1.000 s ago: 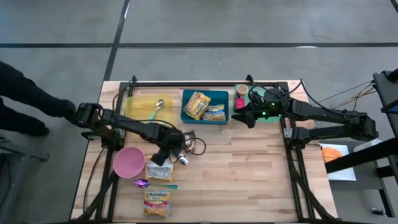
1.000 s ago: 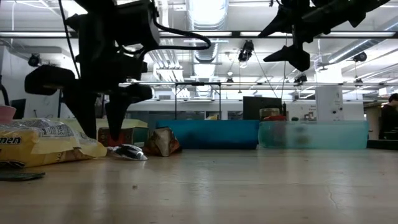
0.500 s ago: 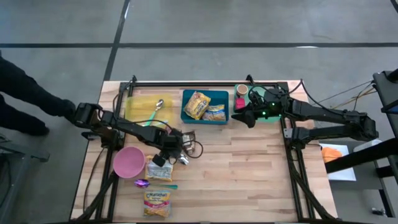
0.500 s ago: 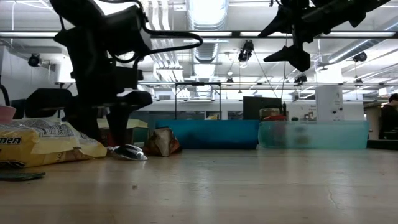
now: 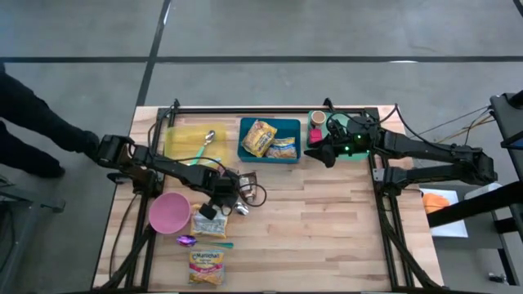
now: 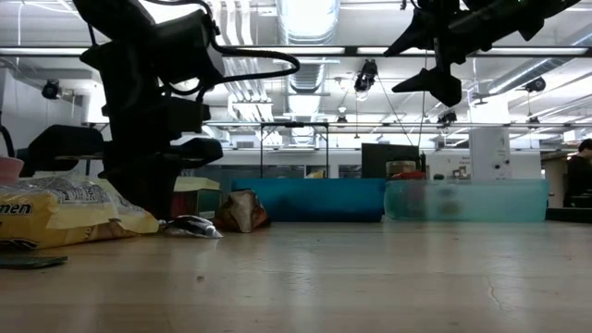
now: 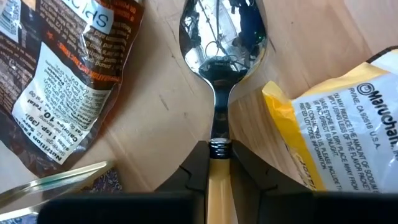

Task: Pick & Place Food Item
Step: Put the yellow spoon into the yellow transparent bin

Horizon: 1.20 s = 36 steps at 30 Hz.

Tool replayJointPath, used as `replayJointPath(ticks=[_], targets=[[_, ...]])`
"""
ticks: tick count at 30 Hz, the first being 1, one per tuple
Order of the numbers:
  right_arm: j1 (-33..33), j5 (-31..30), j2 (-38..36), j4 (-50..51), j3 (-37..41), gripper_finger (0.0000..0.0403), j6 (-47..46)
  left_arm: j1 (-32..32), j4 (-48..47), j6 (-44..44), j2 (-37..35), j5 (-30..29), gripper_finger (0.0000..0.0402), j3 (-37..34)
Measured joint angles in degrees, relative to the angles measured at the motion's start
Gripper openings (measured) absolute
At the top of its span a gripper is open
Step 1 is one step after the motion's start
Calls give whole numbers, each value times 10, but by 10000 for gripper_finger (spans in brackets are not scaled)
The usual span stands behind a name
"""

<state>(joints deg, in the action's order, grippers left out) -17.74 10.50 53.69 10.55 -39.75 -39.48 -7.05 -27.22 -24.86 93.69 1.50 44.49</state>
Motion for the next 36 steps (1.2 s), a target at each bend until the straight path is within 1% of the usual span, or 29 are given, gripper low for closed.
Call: replayJointPath(ticks=[4,6,9,13,19,22,25,28,30,32,36], targets=[[0,0,0,0,0,294,0,0,-17,15,2,1,37,13],[0,0,0,0,0,294,0,0,-39,27,1,6,37,24],[0,0,0,0,0,294,-2,-1,-53,38,-13,10,37,37],[0,0,0,0,0,294,-2,0,-61,48,-56,7,37,39],[0,0,0,0,0,294,-2,0,-109,81,-135,1,37,42],[0,0,0,0,0,294,-2,1,-119,116,-184,-3,37,42],[0,0,0,-1,0,294,-5,8,-129,174,-230,-23,37,43],[0,-1,0,-2,0,294,-7,32,-146,239,-271,-47,37,43],[0,-1,0,-2,0,294,-11,57,-164,283,-292,-51,37,43],[0,-1,0,-2,0,294,-14,91,-186,333,-308,-51,37,44],[0,-1,0,-2,0,294,-15,178,-270,421,-318,-53,37,65]])
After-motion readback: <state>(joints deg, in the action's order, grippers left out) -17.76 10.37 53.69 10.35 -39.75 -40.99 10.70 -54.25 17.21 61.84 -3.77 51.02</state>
